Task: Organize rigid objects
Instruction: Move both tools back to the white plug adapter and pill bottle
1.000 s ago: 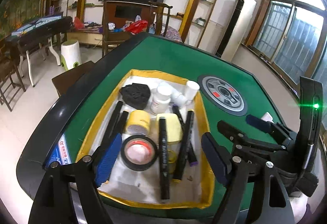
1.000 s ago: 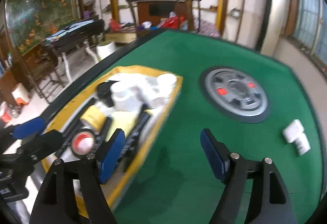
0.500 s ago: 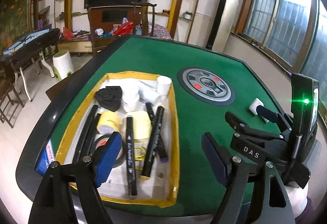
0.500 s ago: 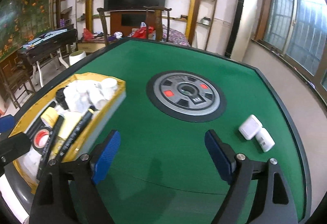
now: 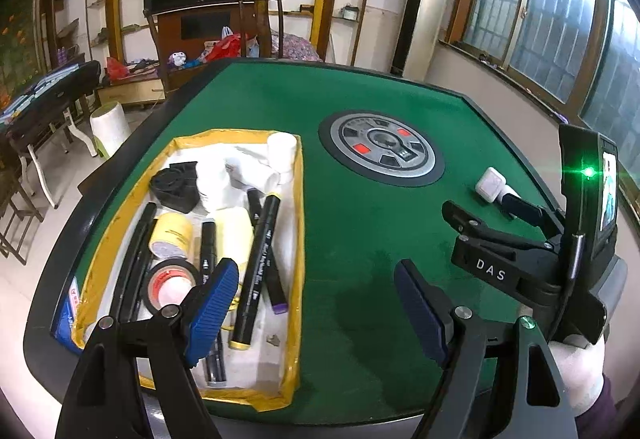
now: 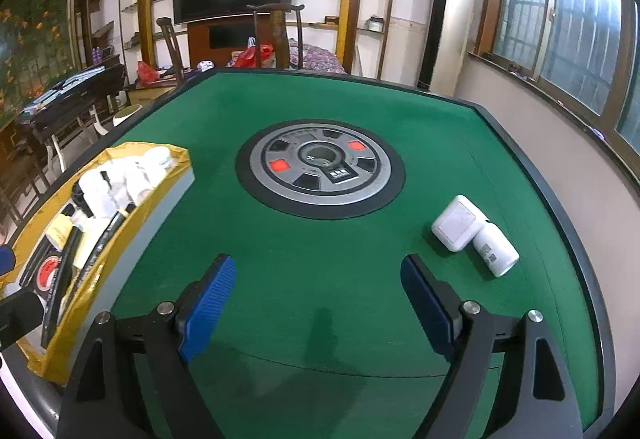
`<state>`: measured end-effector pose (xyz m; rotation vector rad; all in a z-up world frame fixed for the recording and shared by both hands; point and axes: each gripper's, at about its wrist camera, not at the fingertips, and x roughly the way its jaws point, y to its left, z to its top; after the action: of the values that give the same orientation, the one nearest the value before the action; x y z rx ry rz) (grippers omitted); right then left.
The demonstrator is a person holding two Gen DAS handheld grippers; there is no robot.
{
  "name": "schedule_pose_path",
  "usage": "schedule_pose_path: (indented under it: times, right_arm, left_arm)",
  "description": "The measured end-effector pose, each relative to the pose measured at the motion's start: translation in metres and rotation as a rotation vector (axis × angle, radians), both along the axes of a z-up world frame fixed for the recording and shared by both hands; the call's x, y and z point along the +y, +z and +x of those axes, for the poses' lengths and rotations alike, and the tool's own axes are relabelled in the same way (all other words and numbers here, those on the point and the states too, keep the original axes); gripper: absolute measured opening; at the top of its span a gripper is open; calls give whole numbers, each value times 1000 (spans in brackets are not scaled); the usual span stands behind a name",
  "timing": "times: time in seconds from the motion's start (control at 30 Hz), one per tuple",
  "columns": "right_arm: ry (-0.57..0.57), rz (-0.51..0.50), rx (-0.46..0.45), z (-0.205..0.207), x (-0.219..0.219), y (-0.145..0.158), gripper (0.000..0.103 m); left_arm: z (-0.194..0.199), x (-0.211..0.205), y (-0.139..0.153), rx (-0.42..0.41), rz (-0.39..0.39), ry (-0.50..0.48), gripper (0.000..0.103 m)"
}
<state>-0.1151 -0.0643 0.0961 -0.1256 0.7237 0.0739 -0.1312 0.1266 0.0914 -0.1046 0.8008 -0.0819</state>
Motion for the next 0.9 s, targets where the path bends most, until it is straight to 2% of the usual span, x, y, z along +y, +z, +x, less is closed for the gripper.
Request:
schedule_pose_path:
  times: [0.57, 0.73, 0.83, 0.9]
  right_arm:
    - [-57, 33, 50, 29, -50, -14, 84]
    - [-119, 183, 97, 56, -130, -6, 84]
    - [-146, 349, 106, 74, -187, -6, 84]
    - [-101, 504, 101, 85, -214, -11, 84]
  left_arm:
    - [24, -43, -15, 67, 35, -77, 83]
    - [28, -59, -13, 52, 62, -116, 83]
    - [36, -70, -16, 66, 61, -137, 83]
    - [44, -76, -21, 97, 31, -145, 83]
